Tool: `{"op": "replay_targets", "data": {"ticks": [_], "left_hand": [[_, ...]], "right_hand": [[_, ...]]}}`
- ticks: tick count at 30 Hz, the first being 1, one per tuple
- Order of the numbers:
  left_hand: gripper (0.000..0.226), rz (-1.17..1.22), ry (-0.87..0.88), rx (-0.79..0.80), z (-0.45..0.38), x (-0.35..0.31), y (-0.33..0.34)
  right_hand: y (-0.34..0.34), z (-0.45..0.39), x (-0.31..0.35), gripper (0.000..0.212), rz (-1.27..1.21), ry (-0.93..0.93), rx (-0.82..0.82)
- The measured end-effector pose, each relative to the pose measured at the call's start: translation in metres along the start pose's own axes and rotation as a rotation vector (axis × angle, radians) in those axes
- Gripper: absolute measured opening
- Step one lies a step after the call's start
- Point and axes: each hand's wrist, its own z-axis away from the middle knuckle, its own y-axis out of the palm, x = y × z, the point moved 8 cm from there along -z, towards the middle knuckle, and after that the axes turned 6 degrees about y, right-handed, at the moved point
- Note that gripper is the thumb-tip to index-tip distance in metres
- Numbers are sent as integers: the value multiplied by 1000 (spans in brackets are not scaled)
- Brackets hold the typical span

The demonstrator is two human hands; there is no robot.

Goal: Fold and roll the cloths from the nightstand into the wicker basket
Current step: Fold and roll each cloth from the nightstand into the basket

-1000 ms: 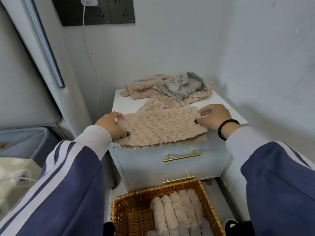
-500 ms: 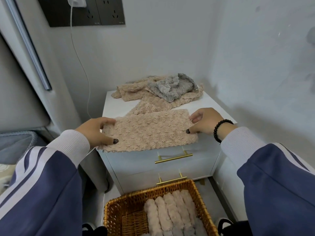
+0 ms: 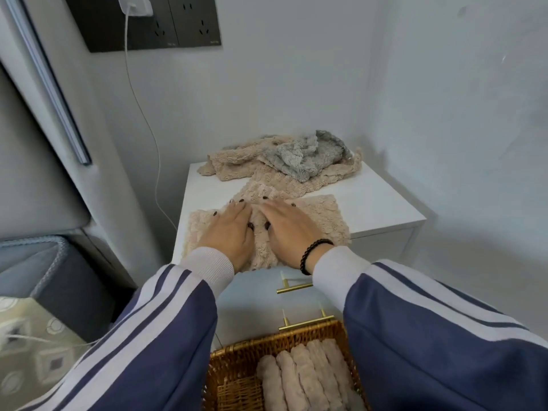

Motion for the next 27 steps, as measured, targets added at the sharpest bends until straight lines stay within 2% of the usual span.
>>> {"op": "replay_targets", "data": {"ticks": [2, 5, 8, 10, 13, 15, 18, 20, 23, 27], "left_hand": [[55, -110, -49, 88, -4, 11, 13], [57, -124, -106, 180, -3, 25, 19], [54, -86, -144, 199, -3, 37, 17], [53, -76, -182, 170, -3, 48, 11], [52, -33, -227, 146, -5, 63, 6], [53, -36, -240, 108, -8, 66, -1], [58, -67, -366, 47, -4, 71, -20], [52, 14, -413, 61, 3, 72, -25], [26, 245, -423, 5, 16, 70, -28], [19, 405, -406, -97, 38, 66, -43]], "right_hand": [[13, -3, -7, 52, 135, 22, 68], [16, -4, -26, 59, 202, 72, 137], [11, -6, -59, 78, 208, 185, 187], [6, -5, -77, 79, 185, 238, 206], [-7, -10, -90, 71, 107, 263, 153], [-17, -11, -94, 60, 9, 310, 84], [-29, -10, -97, 44, -205, 396, 31], [-38, -5, -99, 27, -326, 398, -26], [-47, 5, -104, 34, -453, 401, -95], [-54, 23, -115, 34, -579, 457, -74]]}}
